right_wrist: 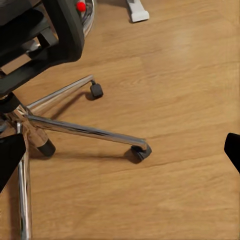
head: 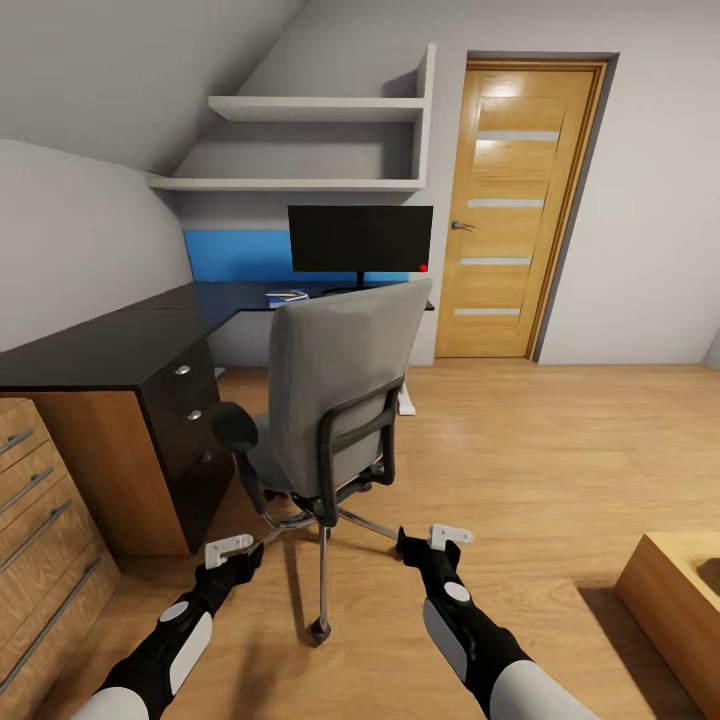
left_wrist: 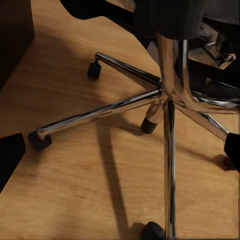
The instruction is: In the bedroom, organize the workspace by keeping the computer under the desk, ensuring the monitor is on the desk, placing the keyboard on the desk next to the monitor, placing the mouse on the desk next to the keyboard, moving the folder from the swivel chair onto the desk next to the mouse, stacking the notebook on top of the folder with the pen on top of the notebook, and positioning the swivel chair next to the desk.
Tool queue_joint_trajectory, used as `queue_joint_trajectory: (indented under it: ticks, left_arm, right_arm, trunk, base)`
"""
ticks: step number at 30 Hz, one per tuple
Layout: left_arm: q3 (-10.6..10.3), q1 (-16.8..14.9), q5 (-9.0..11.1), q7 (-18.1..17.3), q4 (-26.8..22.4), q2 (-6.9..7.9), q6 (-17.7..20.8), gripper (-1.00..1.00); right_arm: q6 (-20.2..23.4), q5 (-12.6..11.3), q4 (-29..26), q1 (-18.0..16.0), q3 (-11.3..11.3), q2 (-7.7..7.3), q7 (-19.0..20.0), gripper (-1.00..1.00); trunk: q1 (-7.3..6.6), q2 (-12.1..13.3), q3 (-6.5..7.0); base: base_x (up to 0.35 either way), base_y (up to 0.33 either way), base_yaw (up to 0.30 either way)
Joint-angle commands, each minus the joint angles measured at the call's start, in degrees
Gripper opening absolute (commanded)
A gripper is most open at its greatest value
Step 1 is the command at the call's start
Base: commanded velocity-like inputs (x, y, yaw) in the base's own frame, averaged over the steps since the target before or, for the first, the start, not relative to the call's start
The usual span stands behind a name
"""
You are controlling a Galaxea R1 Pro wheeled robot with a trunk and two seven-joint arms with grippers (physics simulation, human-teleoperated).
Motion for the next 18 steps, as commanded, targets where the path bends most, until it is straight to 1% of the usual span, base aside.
queue_joint_trajectory:
  ticks: [1,3,7,12,18]
  left_arm:
    - [-0.22,-0.04,0.16,-0.84,0.06,0.01,-0.08,1.00]
    - [-0.56,-0.04,-0.82,-1.20,0.06,0.00,-0.08,1.00]
    - [-0.79,-0.04,-1.98,-1.46,0.11,-0.07,-0.07,1.00]
    - [-0.91,-0.05,-2.44,-1.56,0.12,-0.22,-0.07,1.00]
    - [-0.95,-0.05,-2.52,-1.58,0.14,-0.30,-0.07,1.00]
  right_arm:
    - [-0.28,-0.58,-0.17,-0.05,0.56,-0.06,-0.22,1.00]
    - [-0.81,-0.55,-0.50,-0.06,0.75,-0.08,-0.07,1.00]
    - [-2.61,-0.55,-0.93,-0.06,1.14,0.06,0.03,1.00]
    - [-3.85,-0.54,-1.00,-0.06,1.41,0.28,0.07,1.00]
    - [-4.20,-0.48,-1.05,-0.06,1.52,0.31,0.06,1.00]
  trunk:
    - [-0.01,-0.02,-0.05]
    - [-0.01,-0.02,-0.05]
    - [-0.01,-0.02,-0.05]
    - [-0.01,-0.02,-0.11]
    - [-0.01,-0.02,-0.33]
  base:
    - [0.000,0.000,0.000]
    - [0.000,0.000,0.000]
    - [0.000,0.000,0.000]
    - [0.000,-0.035,0.035]
    - [0.000,-0.023,0.168]
